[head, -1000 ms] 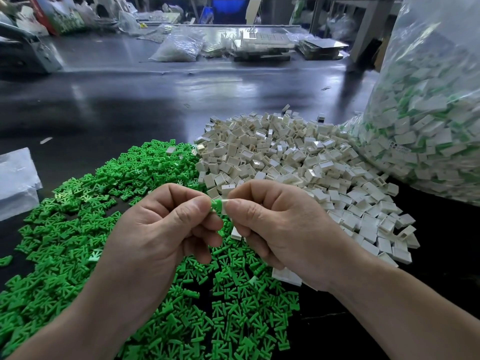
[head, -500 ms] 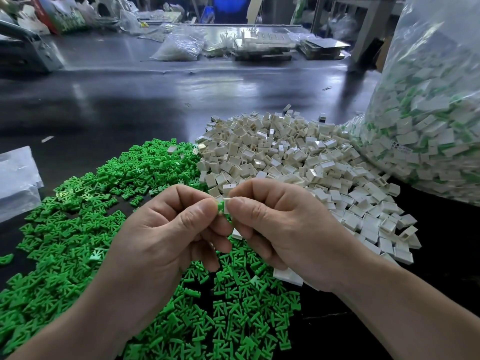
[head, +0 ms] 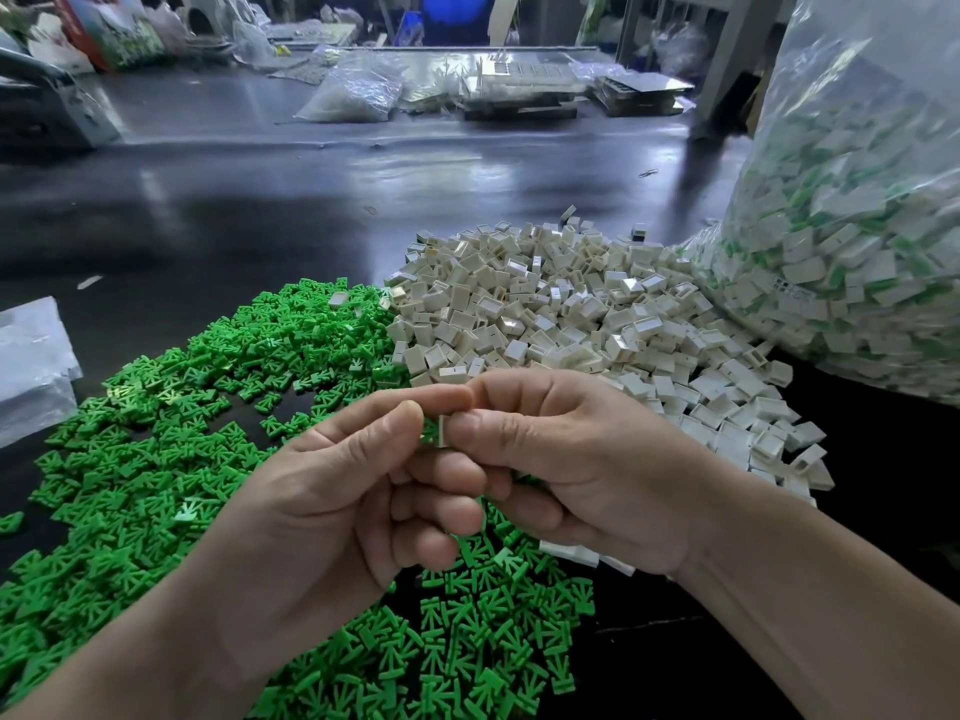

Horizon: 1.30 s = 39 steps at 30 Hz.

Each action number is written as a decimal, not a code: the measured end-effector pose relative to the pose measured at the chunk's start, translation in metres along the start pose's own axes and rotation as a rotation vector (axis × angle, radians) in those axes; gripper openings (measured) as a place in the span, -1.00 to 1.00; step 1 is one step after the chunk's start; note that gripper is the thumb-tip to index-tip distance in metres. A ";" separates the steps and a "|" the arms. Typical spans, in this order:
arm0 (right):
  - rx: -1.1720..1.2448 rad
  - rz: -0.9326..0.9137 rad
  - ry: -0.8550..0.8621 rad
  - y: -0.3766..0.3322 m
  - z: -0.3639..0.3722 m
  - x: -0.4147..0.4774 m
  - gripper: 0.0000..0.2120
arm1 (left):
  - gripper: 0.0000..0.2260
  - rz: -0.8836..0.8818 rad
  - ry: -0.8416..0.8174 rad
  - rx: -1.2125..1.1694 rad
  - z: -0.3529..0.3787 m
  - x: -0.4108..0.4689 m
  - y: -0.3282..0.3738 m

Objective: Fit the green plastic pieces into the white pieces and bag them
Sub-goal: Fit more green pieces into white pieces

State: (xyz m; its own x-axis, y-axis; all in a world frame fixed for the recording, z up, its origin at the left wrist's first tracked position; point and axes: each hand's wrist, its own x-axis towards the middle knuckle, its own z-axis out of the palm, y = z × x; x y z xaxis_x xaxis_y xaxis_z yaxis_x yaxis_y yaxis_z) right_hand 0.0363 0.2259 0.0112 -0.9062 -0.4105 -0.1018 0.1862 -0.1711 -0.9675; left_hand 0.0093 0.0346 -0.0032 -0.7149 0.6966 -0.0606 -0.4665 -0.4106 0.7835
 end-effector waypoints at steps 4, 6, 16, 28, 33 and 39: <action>-0.002 -0.010 0.001 0.000 0.002 0.000 -0.90 | -0.67 0.011 0.027 -0.011 0.002 0.000 -0.003; -0.019 -0.011 0.014 0.002 0.005 0.000 -0.86 | -0.66 0.026 0.054 -0.007 0.003 0.001 -0.004; 0.017 -0.017 0.002 0.004 0.007 0.001 -0.69 | -0.73 0.138 0.043 0.049 0.005 0.001 -0.010; 0.017 -0.027 0.016 0.006 0.010 0.001 -0.83 | -0.73 0.202 0.084 0.117 0.007 -0.001 -0.009; 0.002 -0.025 0.049 0.008 0.012 0.001 -0.75 | -0.73 0.221 0.104 0.118 0.009 0.000 -0.010; 0.055 -0.037 0.010 0.005 0.009 0.003 -0.69 | -0.73 0.245 0.024 0.128 0.004 0.001 -0.008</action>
State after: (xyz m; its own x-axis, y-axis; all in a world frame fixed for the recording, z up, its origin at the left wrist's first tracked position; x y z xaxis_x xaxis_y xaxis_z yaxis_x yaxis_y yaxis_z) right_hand 0.0382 0.2161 0.0084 -0.9165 -0.3941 -0.0684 0.1725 -0.2350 -0.9566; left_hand 0.0148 0.0410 -0.0067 -0.8113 0.5706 0.1272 -0.2090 -0.4862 0.8485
